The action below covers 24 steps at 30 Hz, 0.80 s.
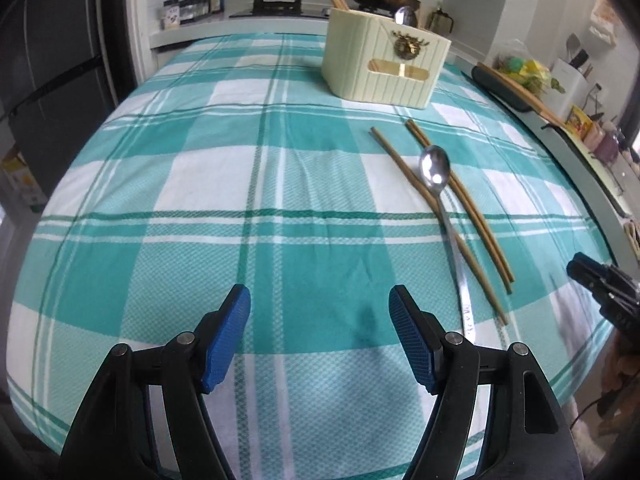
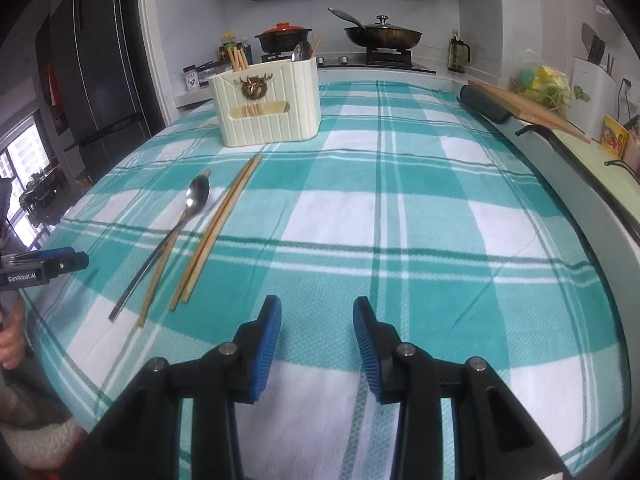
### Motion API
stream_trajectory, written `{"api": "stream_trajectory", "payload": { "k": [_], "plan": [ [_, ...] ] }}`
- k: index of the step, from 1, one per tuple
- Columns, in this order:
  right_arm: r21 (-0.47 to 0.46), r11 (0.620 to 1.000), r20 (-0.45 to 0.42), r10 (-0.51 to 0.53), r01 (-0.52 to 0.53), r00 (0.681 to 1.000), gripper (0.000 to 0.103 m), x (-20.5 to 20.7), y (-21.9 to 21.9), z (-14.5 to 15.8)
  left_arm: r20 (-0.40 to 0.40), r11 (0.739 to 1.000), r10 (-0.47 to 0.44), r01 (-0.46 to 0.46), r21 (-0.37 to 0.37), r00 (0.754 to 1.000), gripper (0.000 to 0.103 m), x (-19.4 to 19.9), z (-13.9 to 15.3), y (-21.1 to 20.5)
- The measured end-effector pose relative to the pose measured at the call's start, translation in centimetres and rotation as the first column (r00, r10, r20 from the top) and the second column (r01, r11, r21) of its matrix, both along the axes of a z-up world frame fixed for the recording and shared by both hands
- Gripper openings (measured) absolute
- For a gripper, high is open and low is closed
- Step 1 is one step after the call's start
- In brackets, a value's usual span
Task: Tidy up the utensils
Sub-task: 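Drop both chopsticks into the caddy and withdraw both open tools, then lower the left tool and grasp a steel spoon by its bowl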
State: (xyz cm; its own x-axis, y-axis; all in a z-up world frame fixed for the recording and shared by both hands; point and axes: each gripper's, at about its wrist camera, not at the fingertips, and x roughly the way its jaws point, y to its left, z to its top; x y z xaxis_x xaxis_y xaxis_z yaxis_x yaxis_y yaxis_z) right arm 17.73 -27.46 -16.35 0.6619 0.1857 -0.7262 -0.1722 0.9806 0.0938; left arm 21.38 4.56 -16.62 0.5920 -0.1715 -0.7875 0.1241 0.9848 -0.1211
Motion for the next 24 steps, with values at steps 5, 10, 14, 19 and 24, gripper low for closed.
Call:
{"api": "stream_trajectory", "payload": {
  "k": [5,10,14,19,24],
  "plan": [
    [0.007,1.0,-0.009,-0.017,0.017,1.0,0.038,-0.4,0.3,-0.7,0.065,0.996,-0.091,0.089,0.021,0.994,0.076,2.1,1.7,-4.2],
    [0.029,0.999,0.006,-0.02,0.02,1.0,0.038,-0.3,0.7,-0.4,0.038,0.991,-0.135,0.134,0.012,0.99,0.076,6.7,1.0,-8.0],
    [0.032,0.999,0.014,-0.011,0.011,1.0,0.038,-0.6,0.8,-0.1,0.032,0.989,-0.136,0.134,0.056,0.99,0.075,9.5,0.1,-10.0],
    [0.041,0.999,0.018,-0.022,0.021,1.0,0.038,-1.1,0.1,-0.1,-0.003,0.987,-0.139,0.138,0.077,0.99,0.057,10.9,-1.5,-11.1],
    [0.053,0.997,0.011,-0.048,0.047,0.999,0.038,-1.4,-0.9,-0.5,0.017,0.987,-0.145,0.144,0.076,0.989,0.034,10.6,-1.3,-11.3]
  ]
}}
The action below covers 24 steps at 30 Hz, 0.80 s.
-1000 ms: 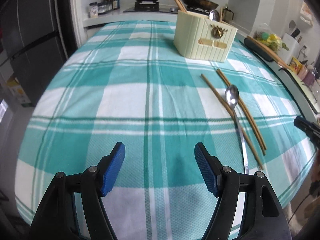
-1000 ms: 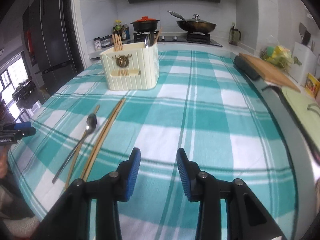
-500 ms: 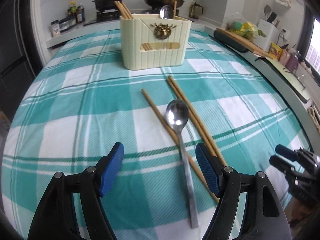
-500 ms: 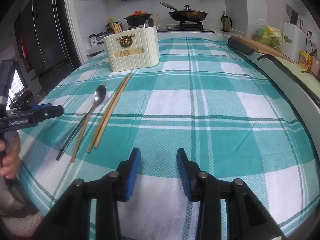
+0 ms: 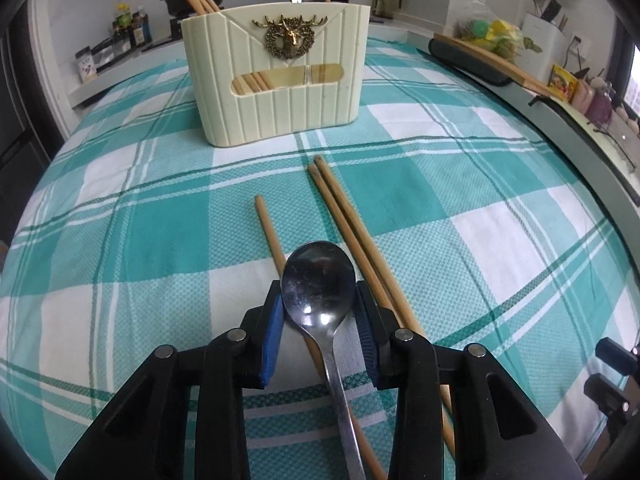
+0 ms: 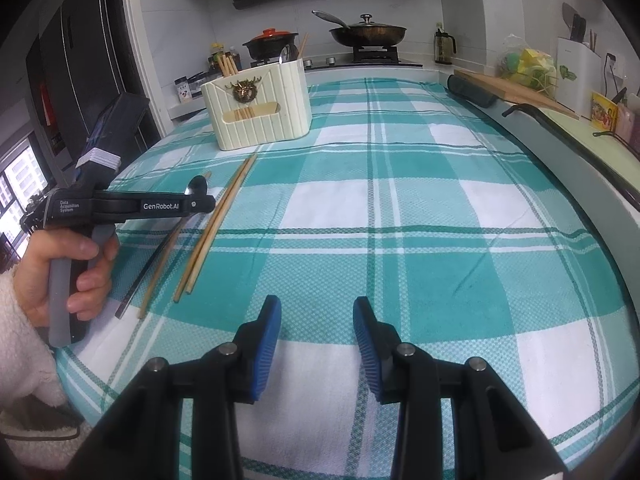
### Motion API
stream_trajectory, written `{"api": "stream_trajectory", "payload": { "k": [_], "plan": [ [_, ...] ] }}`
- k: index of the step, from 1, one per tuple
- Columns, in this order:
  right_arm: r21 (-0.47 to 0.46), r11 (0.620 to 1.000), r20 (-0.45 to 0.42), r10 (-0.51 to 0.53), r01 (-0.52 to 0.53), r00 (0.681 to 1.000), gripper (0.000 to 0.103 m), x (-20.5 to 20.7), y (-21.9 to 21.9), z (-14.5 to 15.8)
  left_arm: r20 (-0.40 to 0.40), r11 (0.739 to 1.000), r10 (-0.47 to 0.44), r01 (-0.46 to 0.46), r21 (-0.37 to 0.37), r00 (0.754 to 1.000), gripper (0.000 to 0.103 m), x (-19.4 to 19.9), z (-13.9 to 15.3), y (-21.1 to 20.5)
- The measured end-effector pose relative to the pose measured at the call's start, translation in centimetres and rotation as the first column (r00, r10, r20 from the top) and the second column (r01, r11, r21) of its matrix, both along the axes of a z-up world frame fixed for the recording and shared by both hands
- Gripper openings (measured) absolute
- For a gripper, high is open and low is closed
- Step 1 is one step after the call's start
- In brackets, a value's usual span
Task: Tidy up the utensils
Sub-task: 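Lower the left tool and grasp a steel spoon by its bowl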
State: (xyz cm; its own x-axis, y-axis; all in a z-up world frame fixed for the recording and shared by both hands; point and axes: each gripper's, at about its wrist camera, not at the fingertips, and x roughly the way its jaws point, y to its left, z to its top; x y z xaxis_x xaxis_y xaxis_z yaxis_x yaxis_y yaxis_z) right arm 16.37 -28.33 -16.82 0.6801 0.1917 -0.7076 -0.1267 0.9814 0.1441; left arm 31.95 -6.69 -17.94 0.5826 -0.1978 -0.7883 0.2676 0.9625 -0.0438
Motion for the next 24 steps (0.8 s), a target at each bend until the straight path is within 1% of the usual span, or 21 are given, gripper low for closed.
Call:
{"api": "stream_trajectory", "payload": {
  "k": [4,7,9,11,13,15,17,19,20,21,22,23,24],
  "plan": [
    [0.006,1.0,0.0,-0.006,0.006,1.0,0.038,-0.2,-0.2,-0.1,0.018,1.0,-0.002,0.002,-0.023,1.0,0.034,-1.1,1.2,0.9],
    [-0.002,1.0,0.009,0.001,-0.001,1.0,0.038,-0.4,0.0,0.1,0.029,0.999,0.013,-0.012,-0.031,0.999,0.034,-2.3,2.1,2.5],
    [-0.011,1.0,0.013,0.01,-0.01,1.0,0.038,-0.4,0.2,0.3,0.027,0.999,0.039,-0.038,-0.02,0.999,0.034,-2.8,2.1,4.0],
    [-0.018,0.999,0.006,0.028,-0.028,1.0,0.038,-0.1,0.8,0.4,0.024,0.997,0.071,-0.071,0.007,0.997,0.034,-3.0,1.7,5.4],
    [-0.016,0.999,-0.005,0.051,-0.051,0.999,0.038,0.7,1.5,0.6,0.02,0.994,0.105,-0.105,0.038,0.994,0.034,-3.0,1.1,6.6],
    [-0.004,0.997,-0.027,0.076,-0.077,0.997,0.038,2.0,2.5,0.7,0.001,0.991,0.131,-0.131,0.04,0.991,0.034,-2.8,0.6,7.6],
    [0.034,0.995,-0.059,0.1,-0.098,0.993,0.038,3.8,3.5,0.6,-0.012,0.989,0.14,-0.14,0.037,0.99,0.036,-2.7,0.3,8.0],
    [0.073,0.991,-0.091,0.12,-0.113,0.989,0.038,5.8,4.6,0.3,-0.01,0.989,0.142,-0.142,0.05,0.99,0.037,-2.9,0.1,8.2],
    [0.085,0.99,-0.103,0.125,-0.116,0.987,0.038,6.7,5.1,0.1,-0.003,0.988,0.141,-0.141,0.056,0.99,0.044,-3.2,0.2,8.4],
    [0.1,0.988,-0.111,0.132,-0.122,0.985,0.036,7.5,5.6,0.0,0.005,0.989,0.14,-0.14,0.056,0.99,0.049,-3.5,0.4,8.6],
    [0.115,0.985,-0.122,0.145,-0.131,0.982,0.034,8.2,6.1,0.0,0.013,0.989,0.141,-0.142,0.049,0.99,0.057,-3.9,0.5,8.9],
    [0.118,0.983,-0.134,0.155,-0.139,0.979,0.032,8.8,6.7,-0.2,0.018,0.988,0.146,-0.147,0.039,0.989,0.06,-4.3,0.7,9.3],
    [0.119,0.982,-0.145,0.163,-0.146,0.976,0.027,9.4,7.2,-0.3,0.019,0.988,0.153,-0.154,0.029,0.988,0.06,-4.6,0.9,9.9]
  ]
}}
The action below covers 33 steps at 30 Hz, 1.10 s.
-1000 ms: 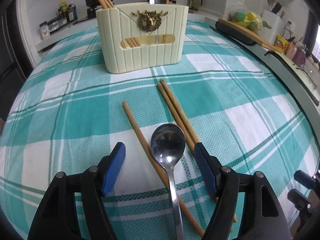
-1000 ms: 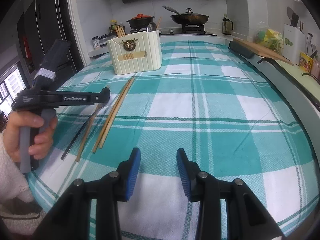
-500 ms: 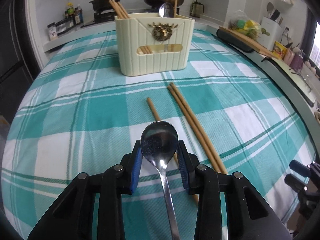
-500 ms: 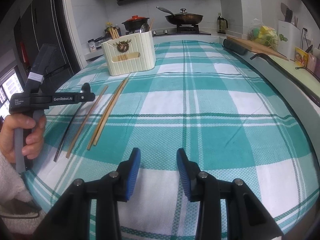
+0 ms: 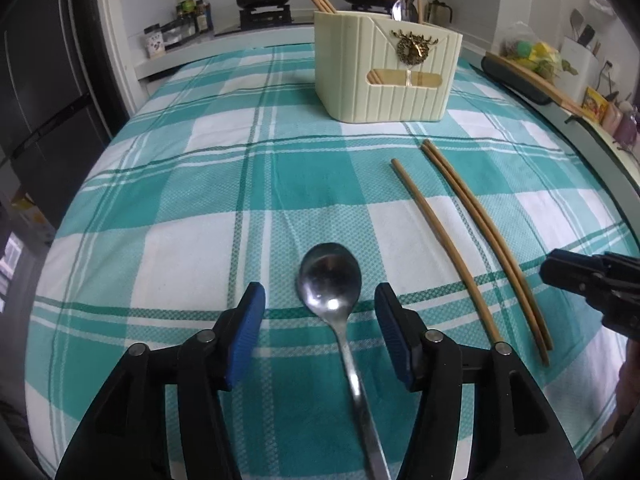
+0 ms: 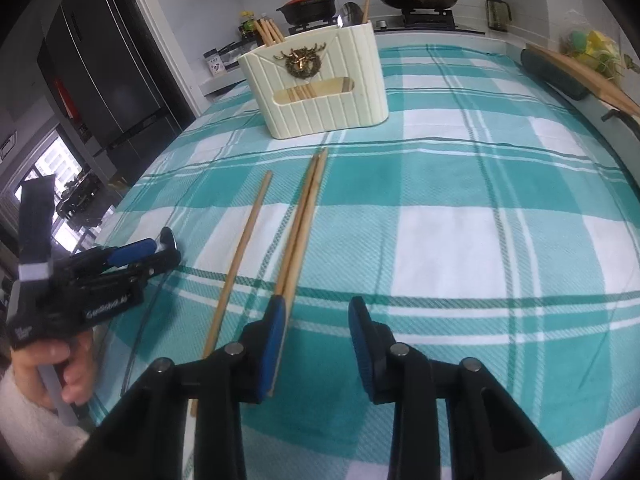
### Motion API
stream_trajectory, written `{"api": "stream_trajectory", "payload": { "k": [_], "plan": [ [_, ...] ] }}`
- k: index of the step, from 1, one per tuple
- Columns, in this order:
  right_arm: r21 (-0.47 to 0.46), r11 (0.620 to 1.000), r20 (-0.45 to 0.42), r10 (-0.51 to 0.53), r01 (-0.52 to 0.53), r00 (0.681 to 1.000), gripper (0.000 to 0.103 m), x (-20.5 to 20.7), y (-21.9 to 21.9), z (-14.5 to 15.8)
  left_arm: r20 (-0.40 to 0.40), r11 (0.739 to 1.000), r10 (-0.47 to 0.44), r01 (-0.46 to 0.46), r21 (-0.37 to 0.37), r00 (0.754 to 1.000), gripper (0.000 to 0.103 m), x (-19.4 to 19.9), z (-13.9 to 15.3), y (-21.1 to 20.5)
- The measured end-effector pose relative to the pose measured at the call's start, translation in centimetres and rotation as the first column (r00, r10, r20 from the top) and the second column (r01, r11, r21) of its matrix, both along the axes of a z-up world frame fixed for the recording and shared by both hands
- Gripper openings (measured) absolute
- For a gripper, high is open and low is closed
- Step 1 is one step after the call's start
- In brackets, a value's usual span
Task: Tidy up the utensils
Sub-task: 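Lower the left tool and grasp a steel spoon by its bowl, then grasp a wooden chopstick with the right tool while the left tool holds the spoon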
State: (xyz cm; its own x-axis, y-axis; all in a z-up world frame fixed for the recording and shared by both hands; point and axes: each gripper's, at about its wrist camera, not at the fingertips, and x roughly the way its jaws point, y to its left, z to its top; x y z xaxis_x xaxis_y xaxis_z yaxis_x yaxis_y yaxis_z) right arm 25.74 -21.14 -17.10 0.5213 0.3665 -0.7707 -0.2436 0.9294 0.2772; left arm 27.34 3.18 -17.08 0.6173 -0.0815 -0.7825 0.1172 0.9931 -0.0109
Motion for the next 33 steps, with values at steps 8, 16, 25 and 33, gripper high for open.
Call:
{"api": "stream_trajectory", "payload": {
  "k": [8,16,25,33],
  "plan": [
    [-0.056,0.997,-0.063,0.055,-0.059,0.996,0.016,2.2,2.8,-1.3,-0.019,0.984,0.153,-0.154,-0.085,0.988,0.063,-1.7,-0.7,5.9],
    [-0.148,0.984,-0.101,0.084,-0.098,0.991,0.014,4.3,4.8,-1.0,0.0,0.977,0.198,-0.198,-0.079,0.98,0.064,-2.8,-1.7,6.7],
    [-0.044,0.999,-0.097,-0.019,0.015,0.995,0.011,2.6,1.8,-1.4,0.011,0.978,0.197,-0.196,-0.078,0.98,0.069,-3.3,-1.9,6.8],
    [-0.027,0.999,-0.072,0.015,-0.017,0.997,0.015,2.4,1.0,-0.3,0.016,0.979,0.192,-0.19,-0.069,0.981,0.069,-3.3,-1.9,6.5]
  ]
}}
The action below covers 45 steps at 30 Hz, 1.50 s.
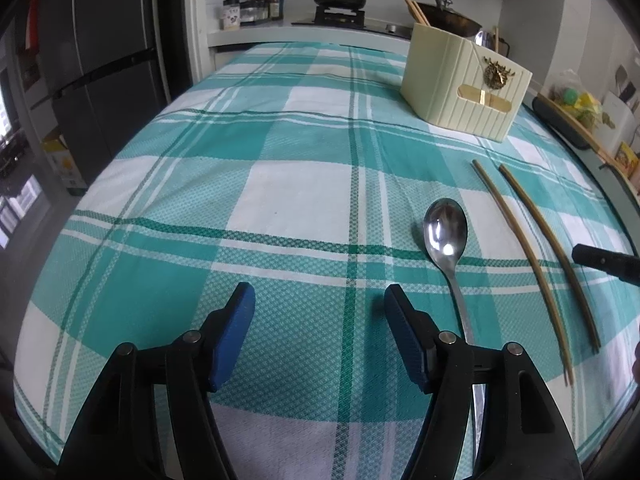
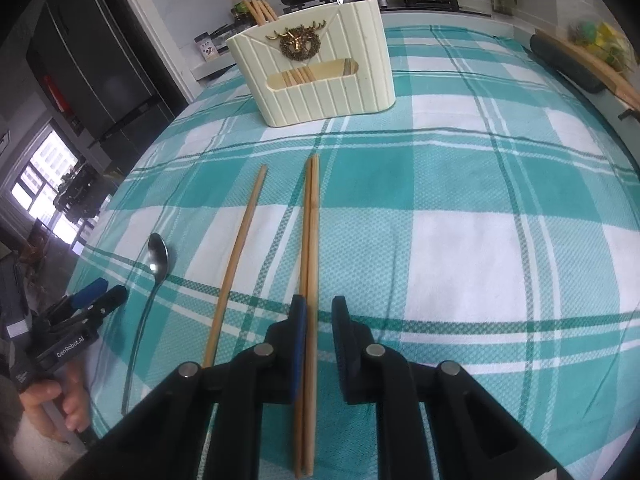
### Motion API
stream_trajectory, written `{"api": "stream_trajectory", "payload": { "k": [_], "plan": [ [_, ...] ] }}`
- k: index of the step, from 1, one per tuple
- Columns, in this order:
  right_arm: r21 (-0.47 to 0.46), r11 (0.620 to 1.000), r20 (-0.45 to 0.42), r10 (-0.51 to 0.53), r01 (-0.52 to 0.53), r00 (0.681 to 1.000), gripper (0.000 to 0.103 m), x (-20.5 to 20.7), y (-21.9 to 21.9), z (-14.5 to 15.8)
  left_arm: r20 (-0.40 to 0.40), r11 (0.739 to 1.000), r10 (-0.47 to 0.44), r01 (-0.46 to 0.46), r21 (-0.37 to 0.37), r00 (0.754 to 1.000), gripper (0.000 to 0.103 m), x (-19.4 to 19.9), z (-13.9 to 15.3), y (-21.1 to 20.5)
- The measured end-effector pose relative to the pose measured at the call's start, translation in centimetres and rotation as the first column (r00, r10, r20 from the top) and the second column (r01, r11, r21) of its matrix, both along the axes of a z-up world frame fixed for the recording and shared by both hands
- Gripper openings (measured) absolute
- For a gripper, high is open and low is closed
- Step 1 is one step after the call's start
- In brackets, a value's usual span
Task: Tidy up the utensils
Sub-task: 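Grasp a wooden chopstick with the right tool while the left tool holds the spoon, then carry the spoon with the left tool into the caddy while the right tool drops its chopstick in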
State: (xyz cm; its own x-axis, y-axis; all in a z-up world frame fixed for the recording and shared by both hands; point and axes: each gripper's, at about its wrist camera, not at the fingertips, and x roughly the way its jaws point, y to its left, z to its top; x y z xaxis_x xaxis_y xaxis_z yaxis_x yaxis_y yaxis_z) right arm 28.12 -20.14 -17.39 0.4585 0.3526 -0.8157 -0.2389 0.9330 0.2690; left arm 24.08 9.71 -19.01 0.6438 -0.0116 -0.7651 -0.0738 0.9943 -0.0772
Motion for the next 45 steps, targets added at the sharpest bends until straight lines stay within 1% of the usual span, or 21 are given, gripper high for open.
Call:
{"api": "stream_trajectory", "payload": {
  "k": [3,4,6,7,9,11,15,17,19,21,24,25,27,31,34,36,39,41,42,43,45],
  "plan": [
    [-0.028,0.998,-0.024,0.049,-0.049,0.999,0.012,0.9,0.9,-0.3,0.002,1.0,0.0,0.0,-0.009,1.0,0.069,0.0,0.0,0.1],
    [-0.064,0.996,-0.036,0.066,-0.068,0.997,0.012,1.0,1.3,-0.6,0.002,1.0,0.0,0.0,-0.011,1.0,0.069,0.0,0.0,0.2],
    [-0.106,0.991,-0.023,0.084,-0.086,0.996,0.012,1.1,1.8,-0.5,0.003,1.0,-0.001,0.001,-0.015,1.0,0.069,-0.1,0.0,0.3],
    [-0.113,0.99,-0.029,0.079,-0.082,0.996,0.012,1.3,1.8,-0.4,0.002,1.0,-0.001,0.001,-0.014,1.0,0.069,-0.1,0.0,0.3],
    [-0.08,0.995,-0.059,0.063,-0.068,0.996,0.012,1.6,1.4,-0.5,0.002,1.0,-0.001,0.001,-0.013,1.0,0.07,-0.1,0.0,0.2],
    [-0.104,0.991,-0.056,0.075,-0.081,0.996,0.012,1.7,1.4,-0.5,-0.001,1.0,-0.004,0.004,-0.004,1.0,0.072,0.0,0.0,0.1],
    [-0.166,0.978,-0.083,0.116,-0.129,0.99,0.012,2.4,2.7,-0.2,-0.005,1.0,-0.007,0.007,0.013,1.0,0.072,0.0,0.0,-0.2],
    [-0.147,0.981,-0.103,0.11,-0.125,0.989,0.012,3.1,2.6,-0.3,-0.002,1.0,-0.002,0.002,0.001,1.0,0.072,-0.1,0.0,0.0],
    [-0.077,0.993,-0.143,0.076,-0.088,0.987,0.011,3.9,1.5,-0.6,0.001,1.0,0.003,-0.003,-0.013,1.0,0.072,-0.2,0.0,0.2],
    [-0.063,0.993,-0.152,0.09,-0.101,0.984,0.011,4.1,1.3,-0.7,0.001,1.0,0.003,-0.003,-0.013,1.0,0.072,-0.1,0.0,0.3],
    [-0.182,0.966,-0.117,0.166,-0.186,0.979,0.01,3.5,2.9,-0.6,-0.003,1.0,-0.001,0.001,0.004,1.0,0.073,0.0,-0.1,0.1],
    [-0.206,0.959,-0.113,0.172,-0.192,0.979,0.009,3.4,3.2,-0.6,-0.003,1.0,-0.002,0.002,0.005,1.0,0.073,0.0,0.0,0.0],
    [-0.208,0.965,-0.104,0.14,-0.159,0.985,0.005,3.3,3.0,-0.6,-0.001,1.0,0.001,-0.001,-0.008,1.0,0.073,-0.1,-0.1,0.1],
    [-0.178,0.983,-0.057,0.033,-0.043,0.998,0.004,2.0,0.8,-0.7,0.001,0.999,0.014,-0.013,-0.039,1.0,0.073,-0.5,0.0,0.8],
    [-0.178,0.982,-0.025,-0.062,0.056,0.998,0.004,-0.5,-1.6,-0.7,0.001,0.999,0.012,-0.012,-0.046,1.0,0.073,-1.5,0.1,1.0],
    [-0.182,0.977,-0.011,-0.117,0.113,0.993,0.004,-2.5,-2.9,-0.7,-0.008,0.999,-0.002,0.001,-0.049,1.0,0.076,-2.3,0.2,0.7],
    [-0.214,0.967,0.014,-0.139,0.139,0.99,0.005,-5.8,-3.9,-0.5,-0.015,0.993,-0.049,0.047,-0.107,0.999,0.078,-3.5,0.8,0.3],
    [-0.215,0.968,0.023,-0.126,0.128,0.992,0.01,-7.4,-4.1,-0.4,-0.018,0.986,-0.08,0.077,-0.15,0.997,0.081,-4.0,1.3,-0.3],
    [-0.212,0.969,0.022,-0.123,0.125,0.992,0.018,-8.0,-4.2,-0.4,-0.02,0.982,-0.092,0.087,-0.166,0.996,0.082,-4.0,1.5,-0.6],
    [-0.206,0.971,0.021,-0.118,0.12,0.993,0.031,-8.3,-4.3,-0.3,-0.02,0.979,-0.1,0.095,-0.18,0.995,0.083,-3.8,1.8,-1.1],
    [-0.202,0.973,0.03,-0.107,0.111,0.994,0.041,-8.6,-4.5,-0.1,-0.029,0.976,-0.112,0.104,-0.19,0.993,0.084,-3.1,2.0,-2.1]
  ]
}}
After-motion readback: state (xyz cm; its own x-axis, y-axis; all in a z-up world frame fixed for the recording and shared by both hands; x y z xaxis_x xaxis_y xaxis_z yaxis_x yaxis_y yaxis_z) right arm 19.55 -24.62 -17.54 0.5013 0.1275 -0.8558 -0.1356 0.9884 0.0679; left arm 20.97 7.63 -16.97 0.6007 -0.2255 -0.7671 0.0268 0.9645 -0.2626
